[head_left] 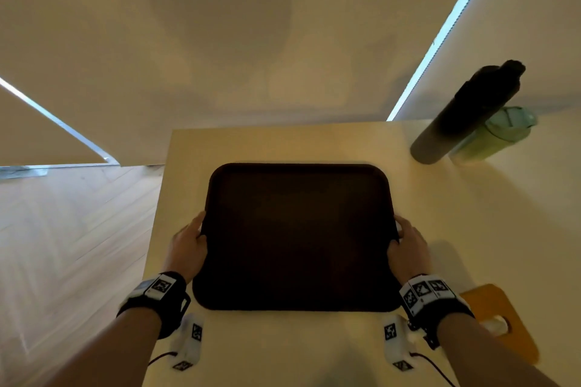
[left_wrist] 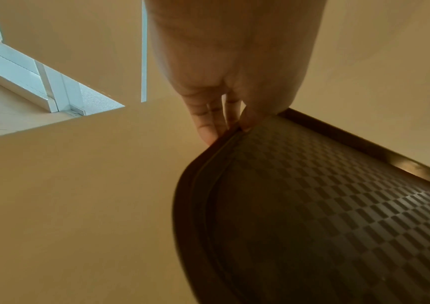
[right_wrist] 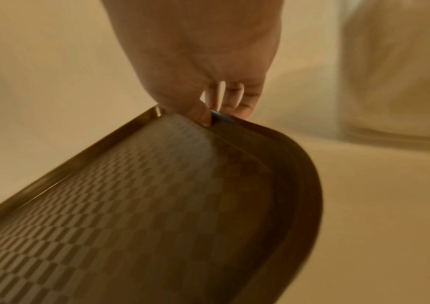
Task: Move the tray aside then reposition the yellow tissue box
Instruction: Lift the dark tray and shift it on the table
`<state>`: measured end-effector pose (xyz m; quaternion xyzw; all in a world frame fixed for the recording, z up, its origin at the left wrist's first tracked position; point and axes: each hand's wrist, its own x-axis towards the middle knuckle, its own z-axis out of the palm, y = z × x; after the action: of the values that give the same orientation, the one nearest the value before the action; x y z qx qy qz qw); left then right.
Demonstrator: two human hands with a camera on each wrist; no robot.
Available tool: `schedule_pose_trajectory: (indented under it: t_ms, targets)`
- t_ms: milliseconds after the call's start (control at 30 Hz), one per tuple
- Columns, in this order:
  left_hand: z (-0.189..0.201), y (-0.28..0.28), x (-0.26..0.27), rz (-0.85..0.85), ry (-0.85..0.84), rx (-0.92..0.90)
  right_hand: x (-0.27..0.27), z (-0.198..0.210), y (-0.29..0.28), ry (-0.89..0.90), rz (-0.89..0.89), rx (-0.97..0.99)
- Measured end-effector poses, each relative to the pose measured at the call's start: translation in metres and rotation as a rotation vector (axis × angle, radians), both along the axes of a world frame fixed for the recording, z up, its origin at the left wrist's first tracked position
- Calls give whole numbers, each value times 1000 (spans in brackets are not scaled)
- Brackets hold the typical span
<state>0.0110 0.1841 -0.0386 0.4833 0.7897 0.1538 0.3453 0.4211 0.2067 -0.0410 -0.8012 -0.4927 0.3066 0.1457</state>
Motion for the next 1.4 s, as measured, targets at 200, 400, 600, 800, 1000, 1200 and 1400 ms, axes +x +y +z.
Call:
schedule_pose_trajectory:
  t_ms: [200, 400, 600, 800, 1000, 1200, 1400]
  targets:
    - [-3, 61, 15, 42, -26, 23, 15, -1, 80, -55, 30, 22]
    - [1, 92, 28, 61, -35, 39, 25, -4, 125, -56, 65, 43]
    - [1, 107, 29, 59, -13, 44, 27, -5, 136, -27, 55, 60]
    - [3, 111, 29, 60, -25, 42, 27, -7, 136, -11, 48, 71]
    - [3, 118, 28, 49, -32, 29, 27, -8, 139, -11, 44, 83]
    - [6, 120, 30, 35, -3, 32, 25, -7, 138, -11, 31, 88]
    - [3, 121, 29, 65, 43, 31, 28, -5, 138, 20, 19, 82]
